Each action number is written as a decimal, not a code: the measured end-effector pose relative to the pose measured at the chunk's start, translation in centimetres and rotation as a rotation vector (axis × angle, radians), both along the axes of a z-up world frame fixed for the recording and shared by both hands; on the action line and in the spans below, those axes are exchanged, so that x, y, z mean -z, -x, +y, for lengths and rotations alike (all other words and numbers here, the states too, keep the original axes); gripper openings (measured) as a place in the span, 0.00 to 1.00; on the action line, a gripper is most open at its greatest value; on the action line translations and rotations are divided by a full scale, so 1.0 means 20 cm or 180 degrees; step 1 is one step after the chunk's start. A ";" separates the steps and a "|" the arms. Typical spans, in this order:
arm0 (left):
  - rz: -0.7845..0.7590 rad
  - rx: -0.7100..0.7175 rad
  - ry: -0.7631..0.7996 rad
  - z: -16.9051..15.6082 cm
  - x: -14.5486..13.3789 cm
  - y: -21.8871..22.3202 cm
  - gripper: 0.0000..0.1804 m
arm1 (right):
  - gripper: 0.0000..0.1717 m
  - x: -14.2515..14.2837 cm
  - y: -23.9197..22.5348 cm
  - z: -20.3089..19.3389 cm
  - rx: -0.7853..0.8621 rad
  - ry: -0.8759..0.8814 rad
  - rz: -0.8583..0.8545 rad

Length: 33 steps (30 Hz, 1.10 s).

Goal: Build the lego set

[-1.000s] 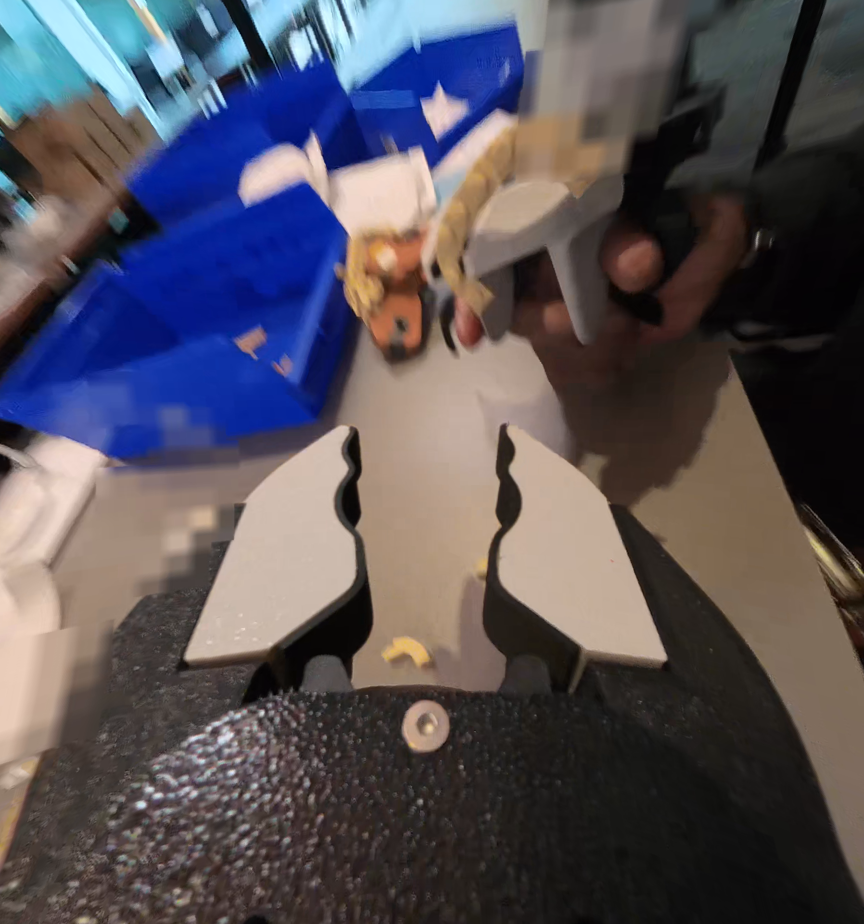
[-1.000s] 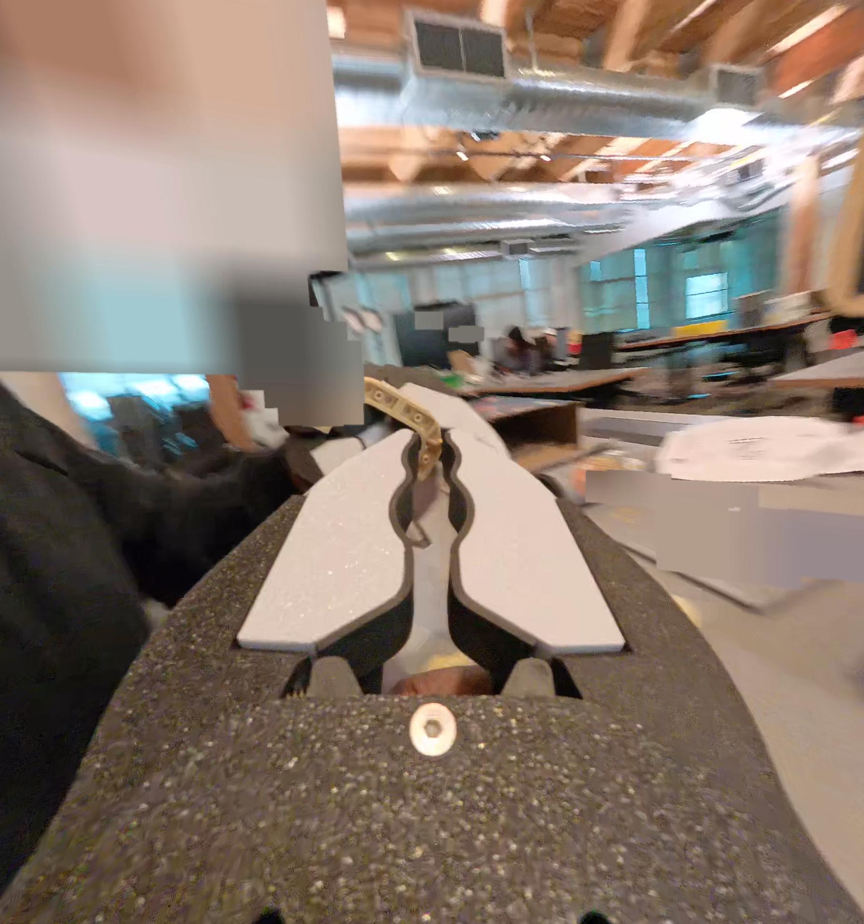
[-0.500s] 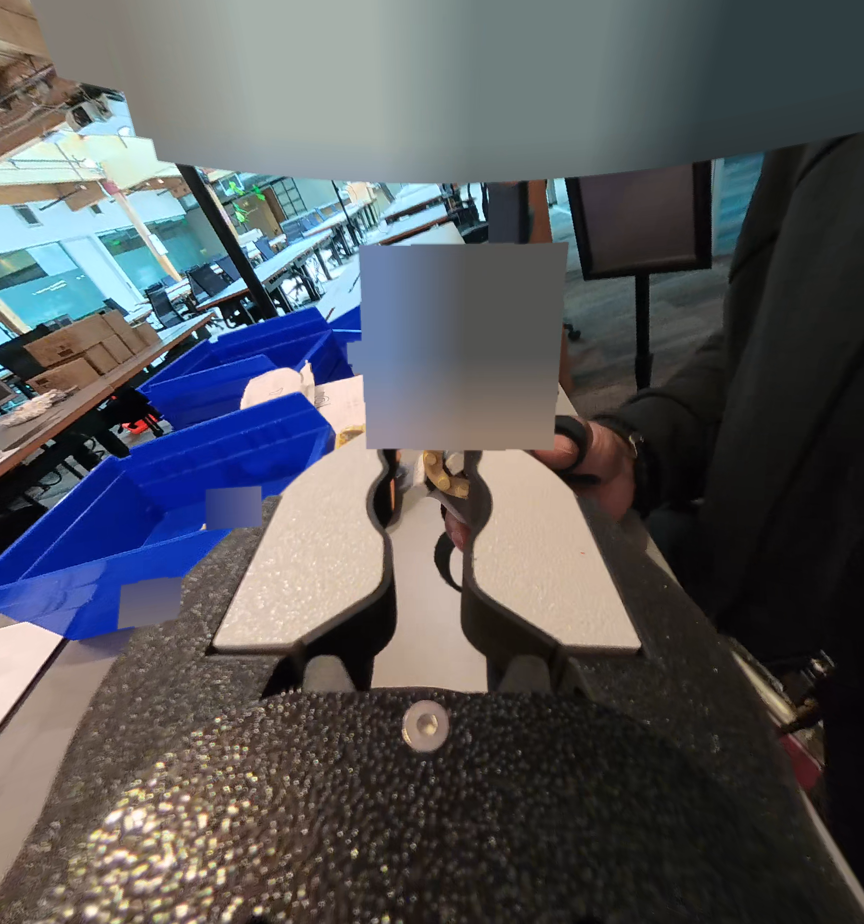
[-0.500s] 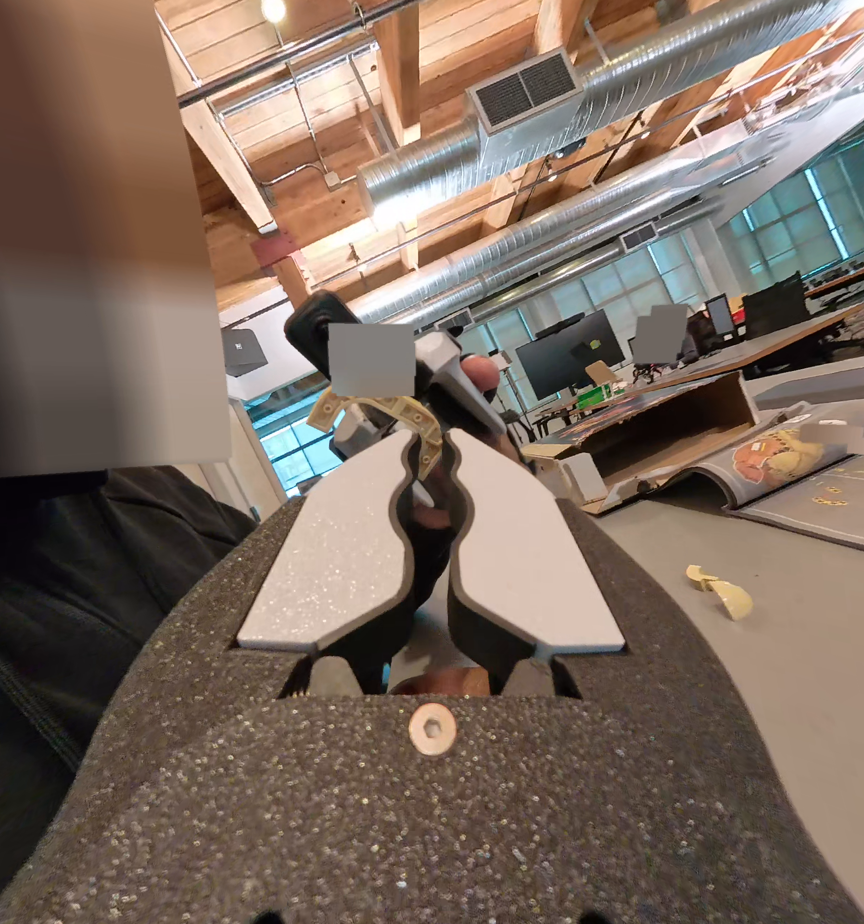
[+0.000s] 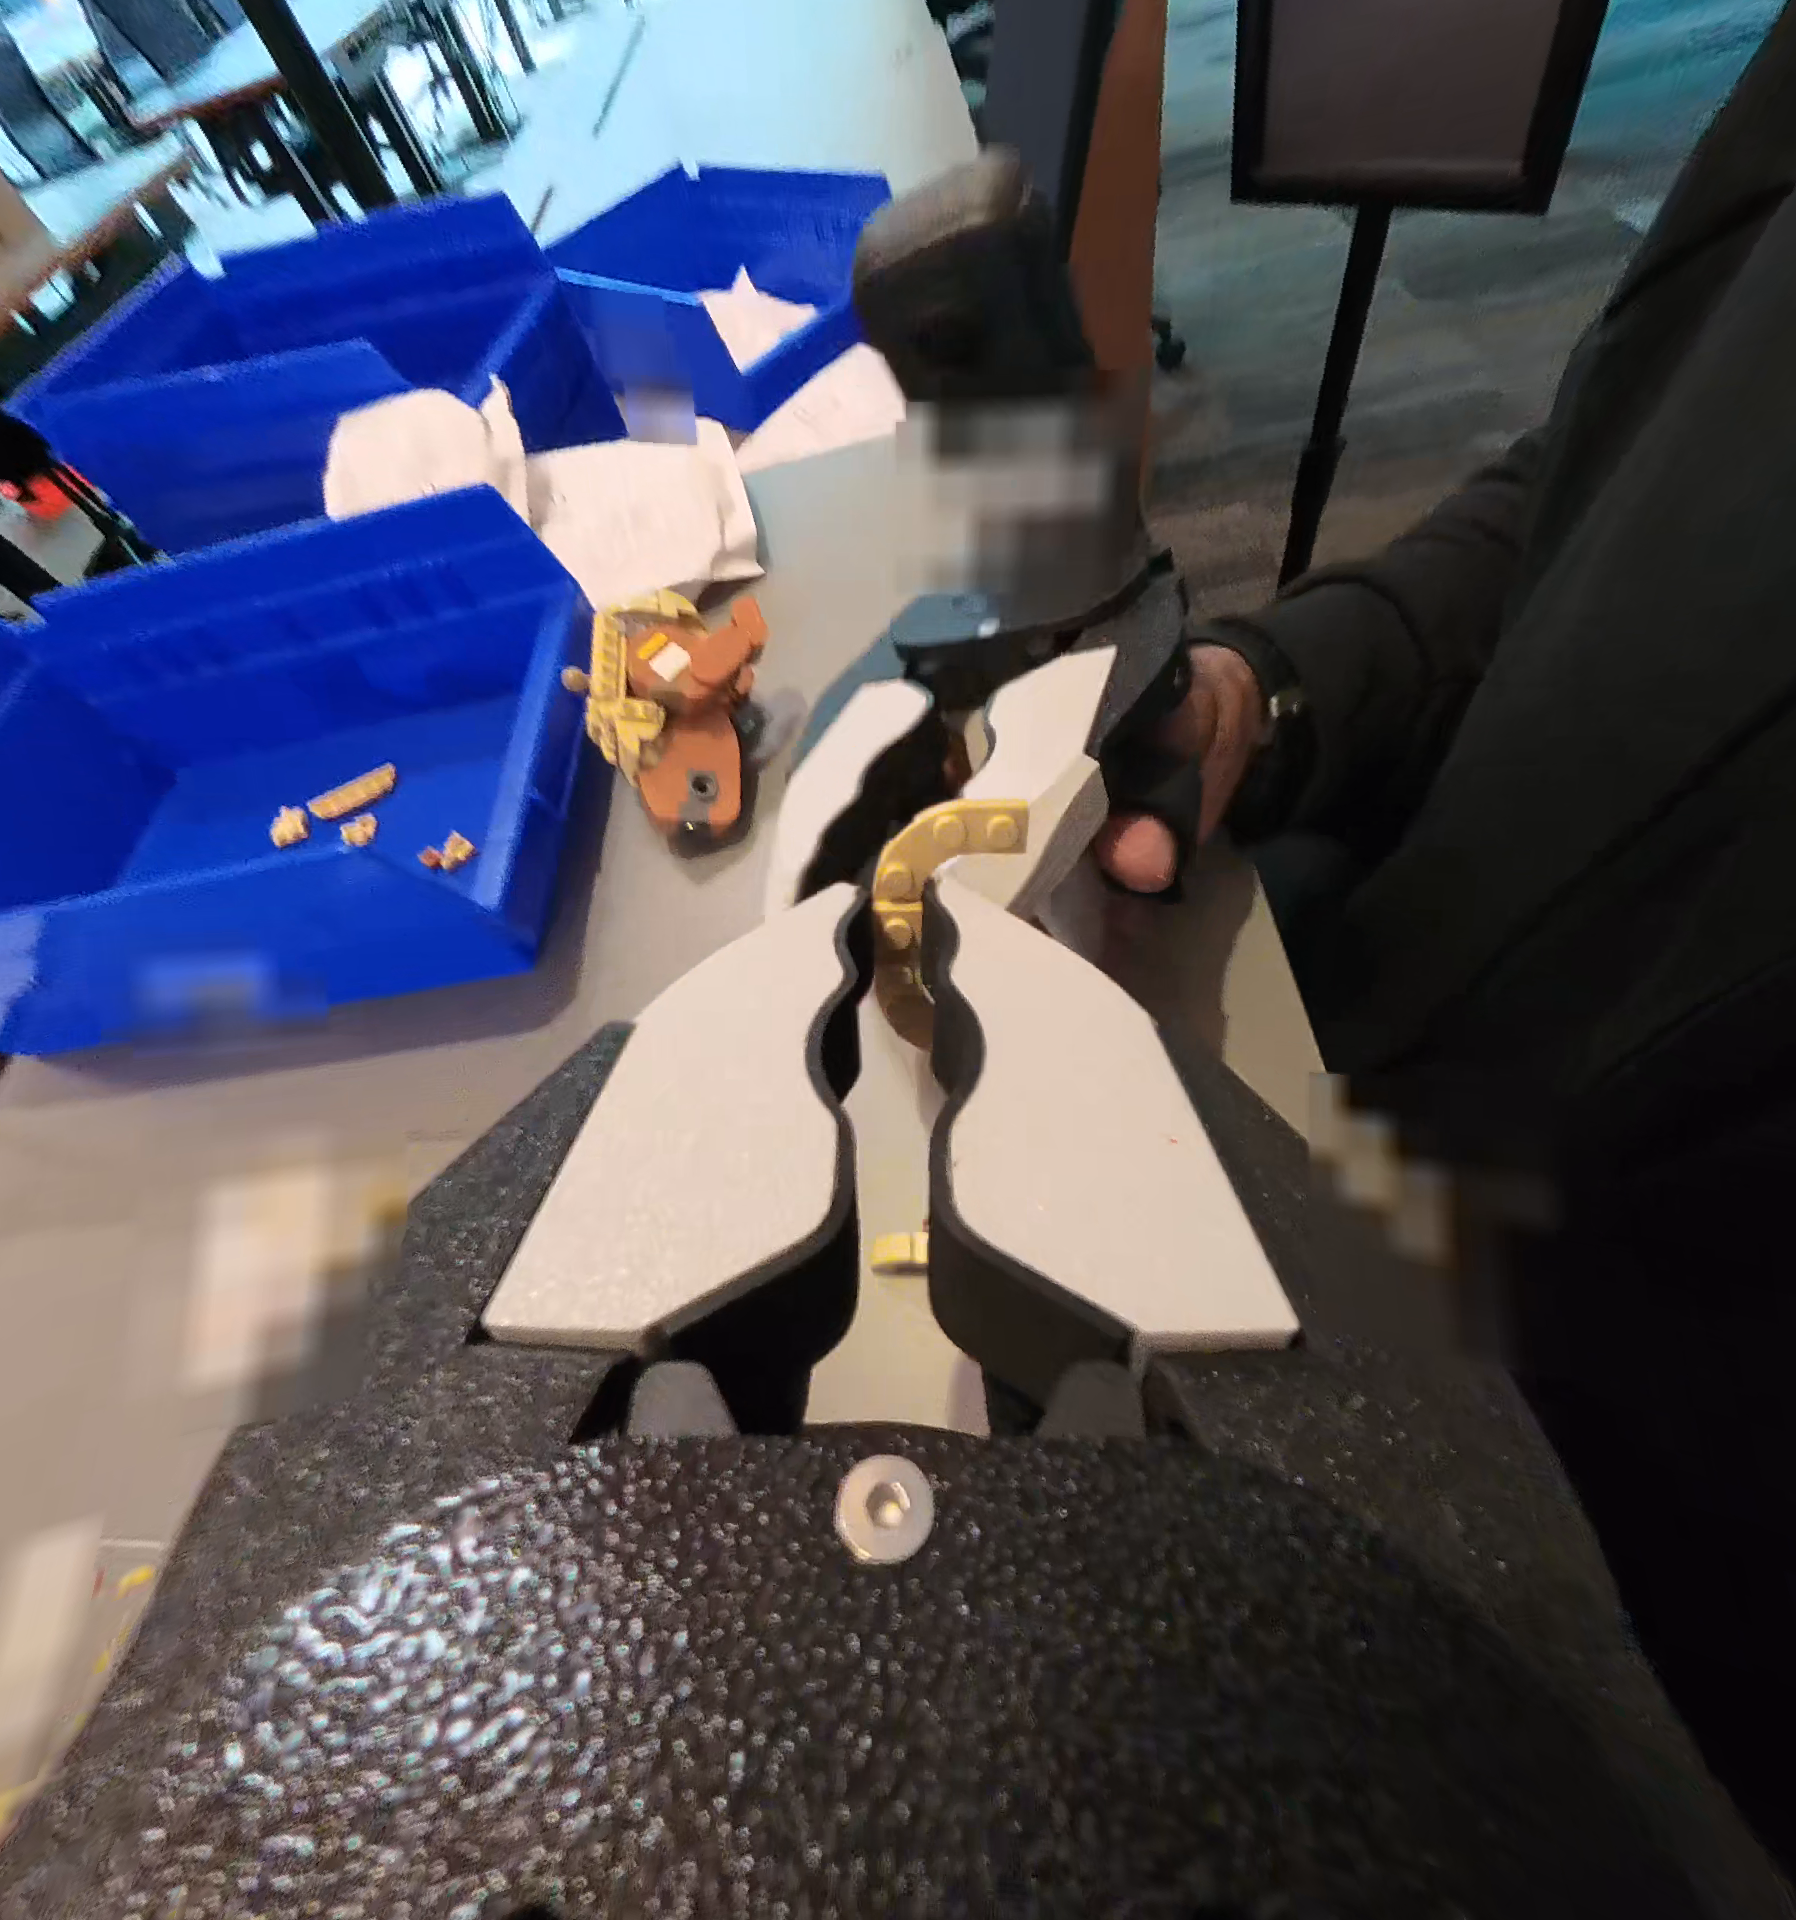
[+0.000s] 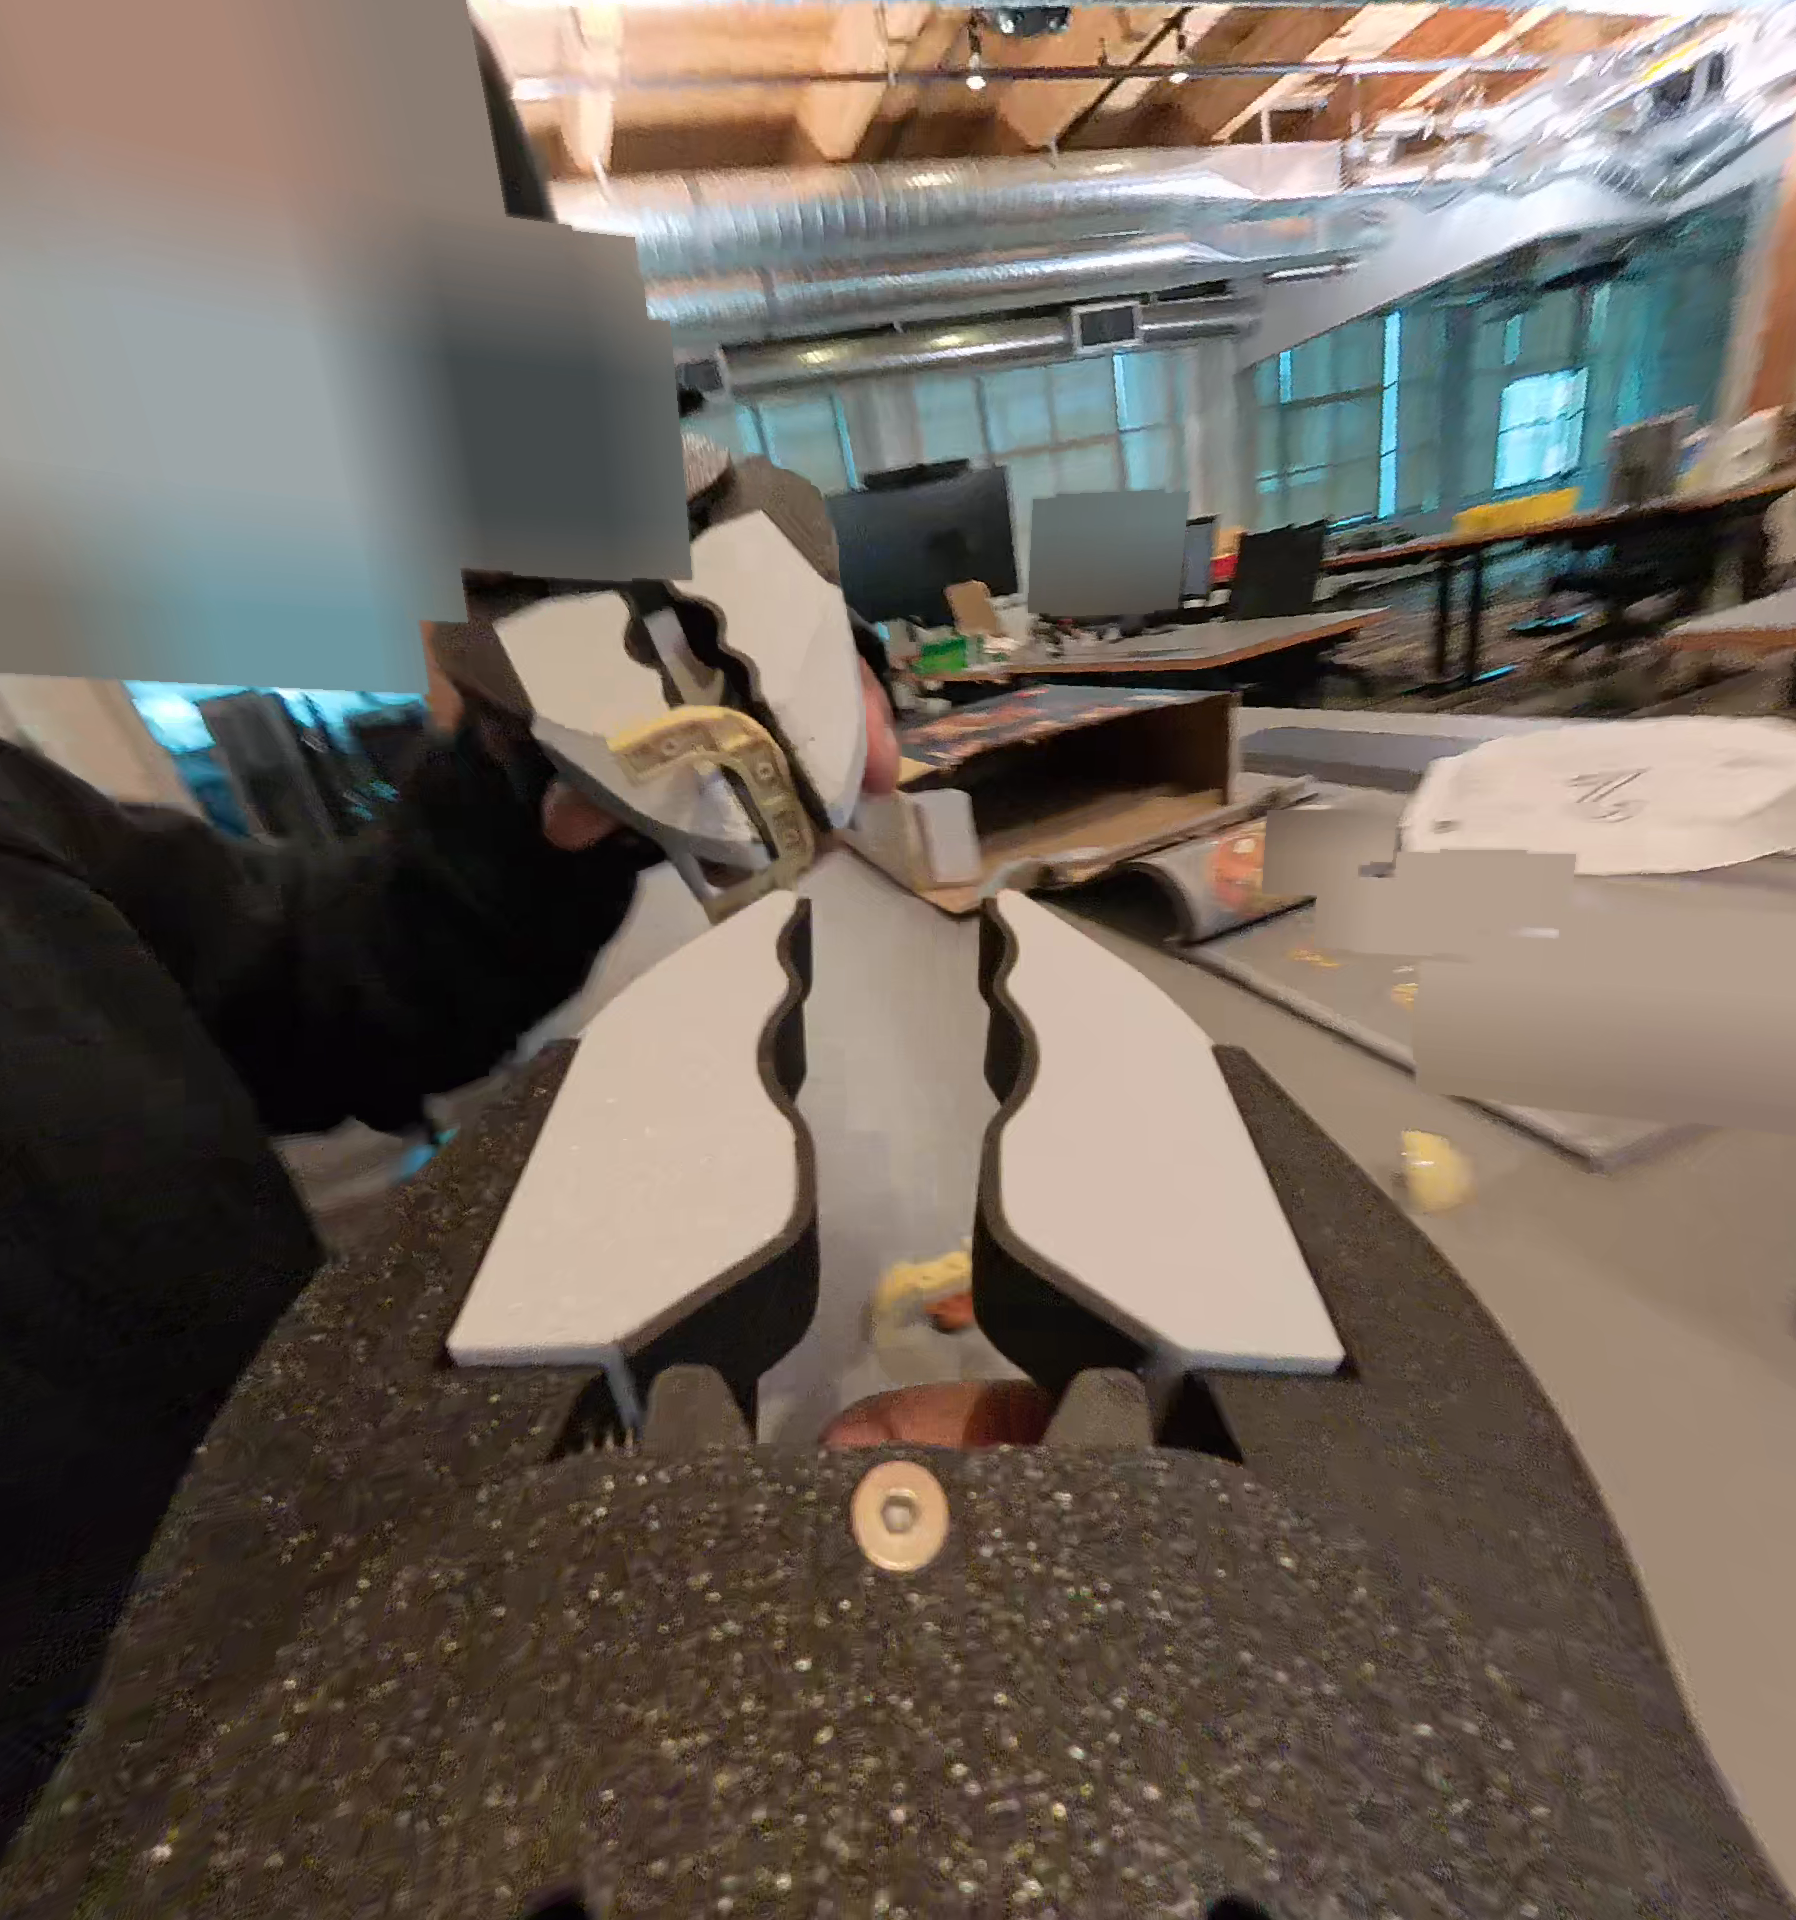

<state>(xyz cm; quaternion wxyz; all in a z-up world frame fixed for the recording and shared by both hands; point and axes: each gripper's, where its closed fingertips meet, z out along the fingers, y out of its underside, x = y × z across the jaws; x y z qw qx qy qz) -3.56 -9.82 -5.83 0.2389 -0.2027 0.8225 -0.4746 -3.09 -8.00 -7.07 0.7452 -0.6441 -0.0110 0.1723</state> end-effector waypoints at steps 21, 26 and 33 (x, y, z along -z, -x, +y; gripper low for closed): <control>0.1917 0.1220 -0.1169 0.02 0.29 0.20 0.04 | 0.10 0.11 0.23 -0.07 -0.0253 -0.0288 -0.3069; 0.2071 0.1337 -0.1229 0.01 0.31 0.20 0.04 | 0.04 0.13 0.22 -0.06 -0.0054 -0.0348 -0.3350; 0.2152 0.1238 -0.1159 0.01 0.32 0.18 0.06 | 0.03 0.14 0.20 -0.06 0.0172 -0.0378 -0.3609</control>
